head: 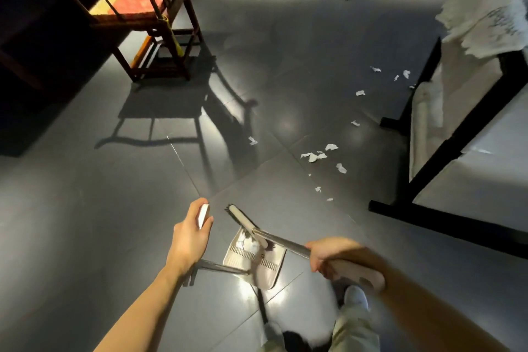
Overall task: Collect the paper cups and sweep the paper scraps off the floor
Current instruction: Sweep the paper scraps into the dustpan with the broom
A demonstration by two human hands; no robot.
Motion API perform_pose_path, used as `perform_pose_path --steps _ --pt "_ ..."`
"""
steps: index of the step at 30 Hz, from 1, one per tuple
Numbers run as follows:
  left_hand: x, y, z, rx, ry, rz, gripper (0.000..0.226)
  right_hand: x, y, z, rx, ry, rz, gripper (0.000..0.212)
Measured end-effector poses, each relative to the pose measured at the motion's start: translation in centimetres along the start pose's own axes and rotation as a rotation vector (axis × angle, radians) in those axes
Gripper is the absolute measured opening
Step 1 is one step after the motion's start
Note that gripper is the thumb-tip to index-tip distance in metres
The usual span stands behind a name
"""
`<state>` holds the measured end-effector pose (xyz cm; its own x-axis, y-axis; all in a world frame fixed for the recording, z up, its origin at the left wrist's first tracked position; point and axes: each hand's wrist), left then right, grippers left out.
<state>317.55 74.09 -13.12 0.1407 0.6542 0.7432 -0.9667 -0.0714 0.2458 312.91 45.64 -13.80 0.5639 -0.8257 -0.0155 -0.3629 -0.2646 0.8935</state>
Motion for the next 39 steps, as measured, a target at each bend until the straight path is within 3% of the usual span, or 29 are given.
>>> perform_pose_path --steps 2,6,10,15,20,22,26,31,36,39 --pt "0.4 -0.2 0.1 -0.024 0.002 -0.038 0.025 0.6 0.7 0.1 0.002 0.017 0.035 0.043" --pt "0.5 -1.2 1.4 -0.079 0.010 -0.089 0.025 2.0 2.8 1.2 -0.067 -0.241 0.109 0.055" --pt "-0.5 -3.1 3.8 -0.129 -0.007 -0.122 0.026 4.3 4.4 1.7 -0.037 -0.228 0.249 0.057" --pt "-3.0 -5.8 7.4 -0.182 -0.001 -0.153 0.025 8.9 4.4 3.3 0.017 -0.319 0.434 0.052" --pt "-6.2 -8.8 11.4 -0.219 -0.034 -0.196 0.030 15.5 3.1 5.2 0.003 -0.337 0.578 0.018" --pt "-7.5 -10.4 13.1 -0.233 -0.063 -0.216 0.034 18.2 2.7 5.8 -0.018 -0.308 0.604 0.019" --pt "-9.8 -13.7 16.1 -0.266 -0.135 -0.258 0.032 23.2 1.8 6.6 -0.048 -0.248 0.599 0.036" --pt "-11.7 -17.6 19.0 -0.248 -0.139 -0.203 0.030 27.5 -0.8 6.1 -0.070 -0.258 0.530 0.038" --pt "-13.3 -18.4 21.6 -0.238 -0.128 -0.211 0.034 23.9 -1.7 5.2 -0.078 -0.376 0.325 0.016" --pt "-13.4 -18.8 22.2 -0.226 -0.138 -0.211 0.033 22.1 -0.2 4.8 -0.056 -0.405 0.266 0.023"
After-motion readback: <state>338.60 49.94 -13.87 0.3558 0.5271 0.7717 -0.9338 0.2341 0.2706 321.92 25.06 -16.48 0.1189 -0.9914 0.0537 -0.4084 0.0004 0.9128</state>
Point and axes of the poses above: each hand's wrist, its own y-axis away from the middle knuckle, its own x-axis out of the back of the hand, z = x × y, and after that the axes turned 1 degree about -y, right-handed
